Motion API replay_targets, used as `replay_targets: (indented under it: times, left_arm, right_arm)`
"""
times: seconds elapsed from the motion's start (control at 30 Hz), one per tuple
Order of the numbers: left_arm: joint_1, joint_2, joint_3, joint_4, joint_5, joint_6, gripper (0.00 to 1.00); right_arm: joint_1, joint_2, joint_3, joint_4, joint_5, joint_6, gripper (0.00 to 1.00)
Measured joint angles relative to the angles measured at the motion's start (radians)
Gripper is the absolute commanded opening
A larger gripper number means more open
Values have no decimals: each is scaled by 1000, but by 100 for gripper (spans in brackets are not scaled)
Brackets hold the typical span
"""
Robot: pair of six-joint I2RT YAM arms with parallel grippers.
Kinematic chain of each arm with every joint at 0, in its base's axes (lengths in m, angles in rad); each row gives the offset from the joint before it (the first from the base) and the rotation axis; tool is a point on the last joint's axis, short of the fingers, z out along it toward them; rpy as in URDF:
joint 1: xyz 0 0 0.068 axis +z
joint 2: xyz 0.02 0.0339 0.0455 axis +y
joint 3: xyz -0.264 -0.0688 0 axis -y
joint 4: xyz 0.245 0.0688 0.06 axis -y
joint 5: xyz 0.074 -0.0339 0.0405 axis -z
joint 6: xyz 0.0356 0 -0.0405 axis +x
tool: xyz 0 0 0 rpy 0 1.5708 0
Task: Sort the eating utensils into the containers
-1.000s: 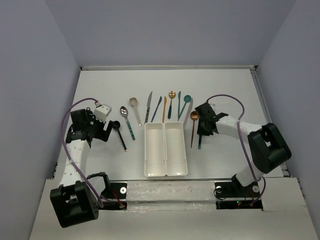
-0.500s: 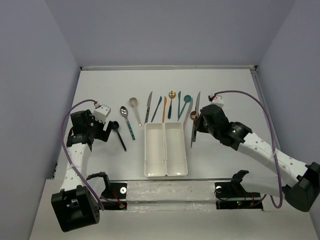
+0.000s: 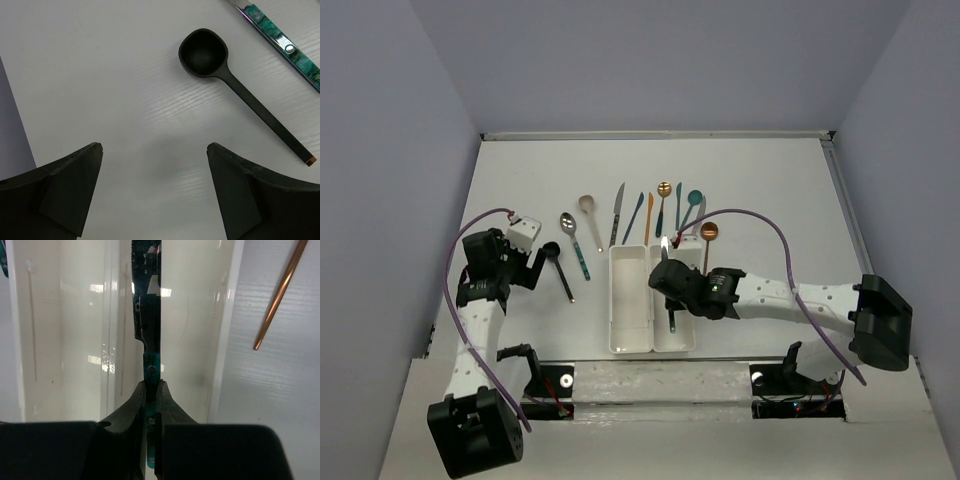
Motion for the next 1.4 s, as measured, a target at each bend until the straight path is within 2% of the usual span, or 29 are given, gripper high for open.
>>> replay_targets:
  times: [0.1,0.13,0.17,0.23,0.37,0.4,0.57,0.77,0.83,0.9,1.03,1.1,1.23,1.4]
  left_arm:
    - [0,-16,-17,6,-7,0,99]
    - [0,-18,-22,9,-10,0,99]
    - [0,-19,-26,13,-11,1,99]
    - [0,-19,-29,16,-14,2,99]
    - [0,-19,-33,22,-14,3,99]
    - [0,-19,-33,23,-14,3,99]
    - [0,-19,-33,24,-13,7,99]
    - [0,-19,-33,23,-13,18,99]
    - [0,-23,-35,22,-13,20,99]
    - [0,-28,-38,20,-13,21,99]
    - [0,-40,-40,20,-13,26,99]
    - [0,-43,-40,20,-9,26,99]
    - [0,-43,-40,20,-3,25,99]
    - [0,-43,-40,20,0,24,99]
  right_arm:
    - [0,-14,-1,8,-2,19,0]
    - [1,-18,-9,22,-7,27,3]
    - [1,-20,-24,39,-18,35,14]
    - [1,-22,-55,69,-37,49,24]
    - [1,-23,-130,105,-90,74,51]
    - [1,-24,-134,105,-96,74,55]
    - [2,-62,-138,111,-111,61,60]
    - [-24,-229,-71,27,-51,-3,62]
    - [-87,-283,-51,22,-49,-45,61]
    - [-226,-318,-39,23,-57,-103,61]
    - [-495,-302,-37,20,-58,-203,61]
    - [-573,-282,-37,22,-94,-247,61]
    - [-657,-222,-37,38,-165,-304,61]
    - [-690,-103,-37,85,-245,-339,60]
